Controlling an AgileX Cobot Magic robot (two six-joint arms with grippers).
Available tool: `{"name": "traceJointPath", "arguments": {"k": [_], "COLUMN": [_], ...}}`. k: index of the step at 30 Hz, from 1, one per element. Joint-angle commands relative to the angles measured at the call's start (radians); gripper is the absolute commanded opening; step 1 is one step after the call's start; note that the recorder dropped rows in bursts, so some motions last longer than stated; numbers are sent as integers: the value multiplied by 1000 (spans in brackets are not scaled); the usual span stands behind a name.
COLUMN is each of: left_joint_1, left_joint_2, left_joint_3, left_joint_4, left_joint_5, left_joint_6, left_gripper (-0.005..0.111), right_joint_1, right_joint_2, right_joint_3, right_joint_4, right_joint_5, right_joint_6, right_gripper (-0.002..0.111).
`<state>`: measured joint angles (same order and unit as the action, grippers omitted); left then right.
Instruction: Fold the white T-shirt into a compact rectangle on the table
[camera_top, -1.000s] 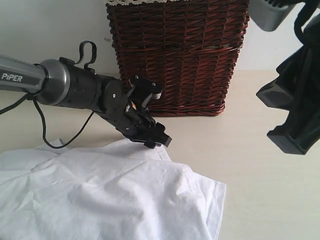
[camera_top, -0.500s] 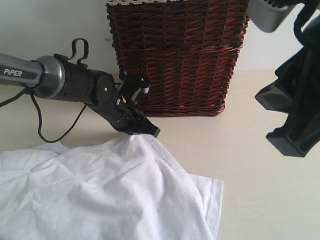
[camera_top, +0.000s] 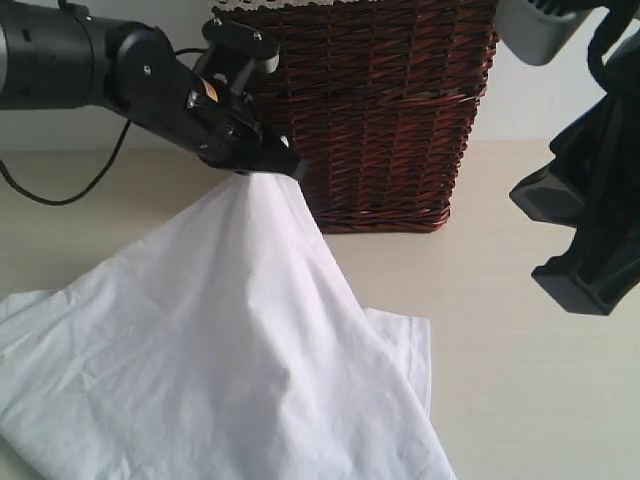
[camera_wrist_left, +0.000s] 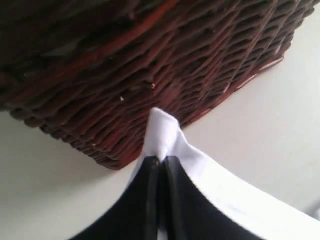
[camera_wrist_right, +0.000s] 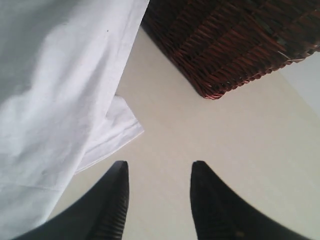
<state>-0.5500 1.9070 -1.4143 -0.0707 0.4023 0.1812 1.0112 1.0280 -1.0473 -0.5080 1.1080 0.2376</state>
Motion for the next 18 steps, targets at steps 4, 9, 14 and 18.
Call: {"name": "traceJointPath", "arguments": {"k": [4, 9, 14, 18], "left_joint_1": [-13, -156, -300, -403], "left_joint_2": [-193, -426, -578, -707], "left_joint_3": [-8, -8, 88, 284], "left_joint_4": [19, 2, 0, -27], "left_joint_5": [242, 597, 819, 819], "left_joint_6": [57, 79, -16, -79], "left_gripper": [0, 0, 0, 0], "right_joint_1": [1, 1, 1, 1], "right_joint_2": [-4, -5, -30, -106], "right_joint_3": [-7, -7, -7, -7], "right_joint_4": [-6, -41, -154, -186], "right_joint_5": [-5, -3, 19, 22], "right_joint_6": [1, 1, 111, 133], "right_gripper": [40, 40, 40, 40]}}
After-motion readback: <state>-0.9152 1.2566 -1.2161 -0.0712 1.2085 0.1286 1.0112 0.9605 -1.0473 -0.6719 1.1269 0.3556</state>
